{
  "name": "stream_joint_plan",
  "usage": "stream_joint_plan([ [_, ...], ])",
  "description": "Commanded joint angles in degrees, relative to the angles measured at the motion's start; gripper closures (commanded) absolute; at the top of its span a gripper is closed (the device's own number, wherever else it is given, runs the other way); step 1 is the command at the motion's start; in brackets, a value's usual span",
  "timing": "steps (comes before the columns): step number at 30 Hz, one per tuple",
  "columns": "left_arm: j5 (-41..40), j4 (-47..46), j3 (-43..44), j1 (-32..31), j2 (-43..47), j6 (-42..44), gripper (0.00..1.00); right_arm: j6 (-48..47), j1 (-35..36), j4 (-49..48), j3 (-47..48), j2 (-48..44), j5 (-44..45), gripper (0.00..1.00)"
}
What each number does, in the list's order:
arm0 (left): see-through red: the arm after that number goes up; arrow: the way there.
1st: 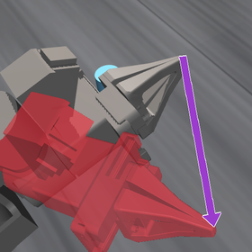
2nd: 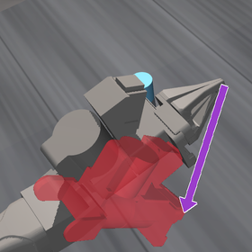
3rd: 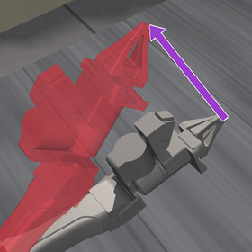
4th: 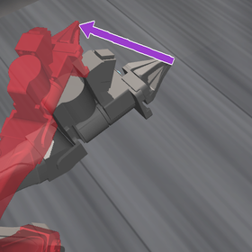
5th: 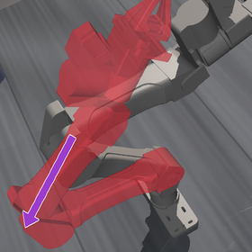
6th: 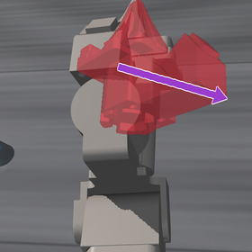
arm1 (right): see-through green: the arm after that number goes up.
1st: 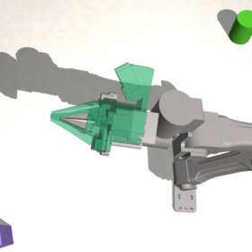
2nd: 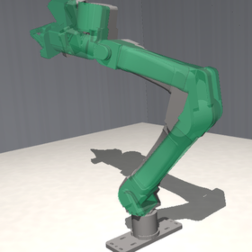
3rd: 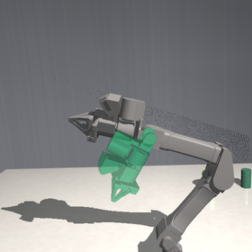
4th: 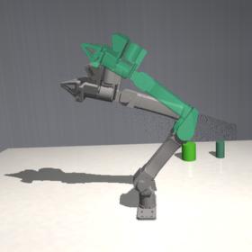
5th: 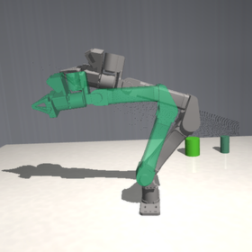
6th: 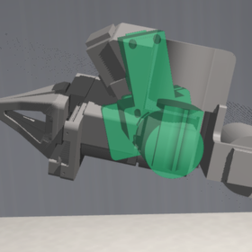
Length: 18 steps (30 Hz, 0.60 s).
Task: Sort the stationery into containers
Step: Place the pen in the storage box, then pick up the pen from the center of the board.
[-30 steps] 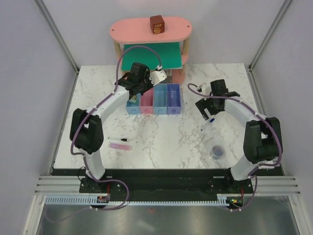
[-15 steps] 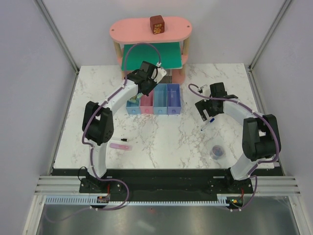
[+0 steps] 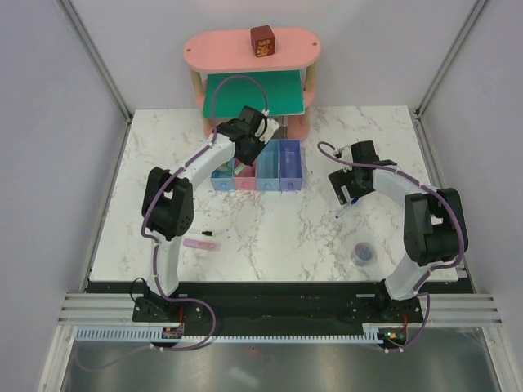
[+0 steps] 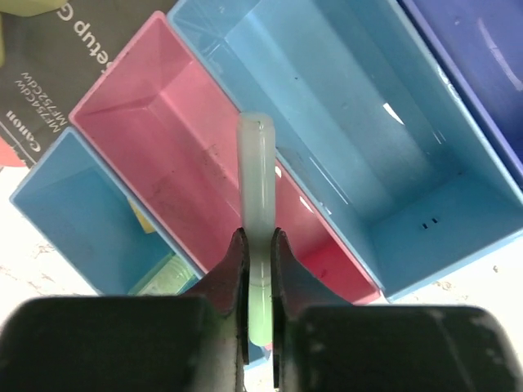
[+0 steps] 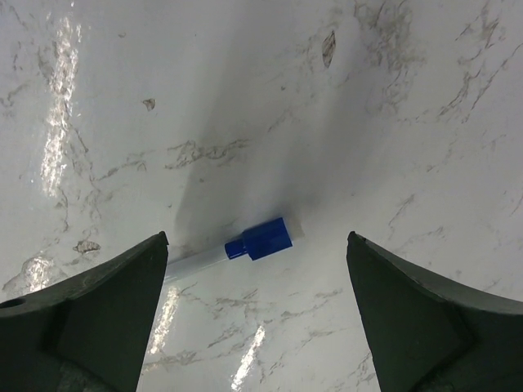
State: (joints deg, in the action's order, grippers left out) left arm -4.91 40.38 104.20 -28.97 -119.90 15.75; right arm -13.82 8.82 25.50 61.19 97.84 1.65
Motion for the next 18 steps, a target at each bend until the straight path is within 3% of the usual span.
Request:
stream_joint_plan([
  [1,1.7,1.3,1.4,-0.3,-1.1,-2.7,0.82,1.5,-0.1,5.5,2.1,-0.5,-0.2,0.03],
  [2,1.9,1.4,1.1,-0.3,-1.0,-2.6,0.7,1.5,-0.1,6.3,2.0,-0.5,-0.4,0.04],
  [5,2.2,1.5,0.9,-0.3,-0.6,-2.6,0.55,1.3,-0.1,8.7,1.3,-1.0,-1.4,0.07],
  [13,1.9,1.3,2.0,-0.4,3.3,-0.9,0.36,1.2,0.1,8.7,-0.8,0.7,-5.9,0.13],
  [18,3.3,1.3,1.7,-0.4,8.3,1.6,0.34,1.3,0.2,7.2,0.3,4.2,-10.2,0.19],
])
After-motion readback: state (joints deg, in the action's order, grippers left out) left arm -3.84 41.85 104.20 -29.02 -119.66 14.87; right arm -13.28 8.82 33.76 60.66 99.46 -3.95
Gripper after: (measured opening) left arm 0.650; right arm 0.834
